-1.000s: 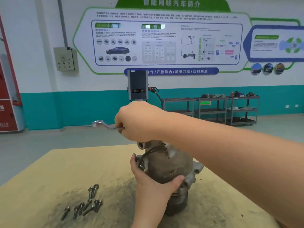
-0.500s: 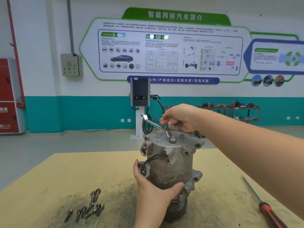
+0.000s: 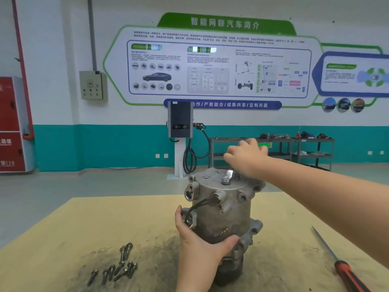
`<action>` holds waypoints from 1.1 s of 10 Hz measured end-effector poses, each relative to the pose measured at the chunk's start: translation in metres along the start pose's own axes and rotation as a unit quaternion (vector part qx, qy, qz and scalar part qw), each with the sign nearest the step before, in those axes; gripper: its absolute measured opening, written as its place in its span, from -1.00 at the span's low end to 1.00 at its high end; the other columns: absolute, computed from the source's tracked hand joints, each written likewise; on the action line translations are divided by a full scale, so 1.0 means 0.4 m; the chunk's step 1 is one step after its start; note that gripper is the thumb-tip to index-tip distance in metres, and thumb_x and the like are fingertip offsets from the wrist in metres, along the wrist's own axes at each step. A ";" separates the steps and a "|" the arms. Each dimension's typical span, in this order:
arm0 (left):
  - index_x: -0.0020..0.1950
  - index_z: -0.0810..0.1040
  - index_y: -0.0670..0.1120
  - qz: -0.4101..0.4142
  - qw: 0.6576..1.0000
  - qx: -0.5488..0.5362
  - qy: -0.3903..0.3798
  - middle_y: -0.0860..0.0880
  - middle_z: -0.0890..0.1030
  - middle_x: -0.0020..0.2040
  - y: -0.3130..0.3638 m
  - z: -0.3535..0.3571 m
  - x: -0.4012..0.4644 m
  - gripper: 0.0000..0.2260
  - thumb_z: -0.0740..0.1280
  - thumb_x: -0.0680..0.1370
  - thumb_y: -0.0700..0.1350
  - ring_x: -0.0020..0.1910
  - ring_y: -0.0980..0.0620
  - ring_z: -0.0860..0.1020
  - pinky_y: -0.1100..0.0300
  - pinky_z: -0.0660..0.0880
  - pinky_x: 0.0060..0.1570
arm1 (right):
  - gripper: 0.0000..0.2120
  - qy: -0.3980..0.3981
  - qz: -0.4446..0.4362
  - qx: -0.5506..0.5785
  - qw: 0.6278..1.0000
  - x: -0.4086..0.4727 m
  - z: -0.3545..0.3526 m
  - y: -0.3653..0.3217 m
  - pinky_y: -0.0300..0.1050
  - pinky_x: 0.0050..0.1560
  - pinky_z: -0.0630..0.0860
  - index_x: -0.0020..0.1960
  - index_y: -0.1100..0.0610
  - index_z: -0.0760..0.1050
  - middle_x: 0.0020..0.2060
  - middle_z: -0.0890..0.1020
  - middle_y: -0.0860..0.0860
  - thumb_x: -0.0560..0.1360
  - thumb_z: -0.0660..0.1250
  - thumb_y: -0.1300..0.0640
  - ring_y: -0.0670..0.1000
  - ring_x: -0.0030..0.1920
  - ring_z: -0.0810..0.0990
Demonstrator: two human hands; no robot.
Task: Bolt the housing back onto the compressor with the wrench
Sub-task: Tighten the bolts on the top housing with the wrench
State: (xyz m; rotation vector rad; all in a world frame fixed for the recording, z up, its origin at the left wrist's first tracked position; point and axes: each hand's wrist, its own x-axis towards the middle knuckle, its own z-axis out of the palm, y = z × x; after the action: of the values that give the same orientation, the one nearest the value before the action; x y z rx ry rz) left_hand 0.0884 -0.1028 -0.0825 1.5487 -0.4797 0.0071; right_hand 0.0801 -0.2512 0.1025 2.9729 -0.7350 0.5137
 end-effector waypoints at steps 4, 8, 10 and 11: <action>0.29 -0.27 0.52 0.007 1.000 0.014 0.012 0.11 0.32 0.47 0.007 -0.006 -0.012 0.20 0.55 -0.05 0.34 0.35 0.04 0.43 0.10 0.40 0.31 | -0.80 0.057 -0.103 -0.223 0.968 -0.401 -0.096 0.052 -0.27 -0.29 0.44 0.26 -0.09 0.19 -0.20 0.49 -0.13 0.64 0.00 0.00 -0.09 -0.22 0.52; 0.21 -0.32 0.57 -0.012 0.999 0.041 0.016 0.13 0.44 0.36 -0.020 0.013 0.002 0.19 0.65 0.10 0.17 0.25 0.11 0.50 0.12 0.46 0.26 | -0.89 0.059 -0.363 -0.068 0.927 -0.123 -0.066 -0.344 -0.15 -0.36 0.29 -0.03 0.10 0.39 -0.37 0.36 -0.07 0.58 0.18 0.07 0.02 -0.32 0.41; 0.11 -0.34 0.67 -0.002 1.000 0.030 0.007 0.17 0.41 0.29 -0.007 -0.001 0.012 0.22 0.68 0.09 0.11 0.19 0.19 0.48 0.29 0.42 0.16 | -0.74 -0.108 -0.134 0.118 0.978 0.101 -0.018 -0.223 -0.21 -0.34 0.39 -0.10 0.26 0.57 -0.34 0.51 0.05 0.50 0.38 0.04 0.00 -0.37 0.45; 0.40 -0.26 0.39 -0.010 1.000 0.009 -0.006 0.02 0.35 0.46 -0.004 -0.006 0.010 0.29 0.66 0.01 0.17 0.39 0.03 0.42 0.09 0.40 0.37 | -0.82 -0.113 0.038 0.274 0.954 0.117 0.009 -0.089 -0.27 -0.55 0.34 -0.21 0.21 0.46 -0.42 0.46 0.04 0.52 0.36 0.17 -0.07 -0.54 0.36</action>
State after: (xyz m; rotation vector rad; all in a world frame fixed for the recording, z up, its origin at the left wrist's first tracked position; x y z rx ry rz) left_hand 0.0932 -0.1016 -0.0825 1.5719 -0.4751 -0.0123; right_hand 0.1365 -0.2410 0.1158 3.5813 -0.8447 0.4432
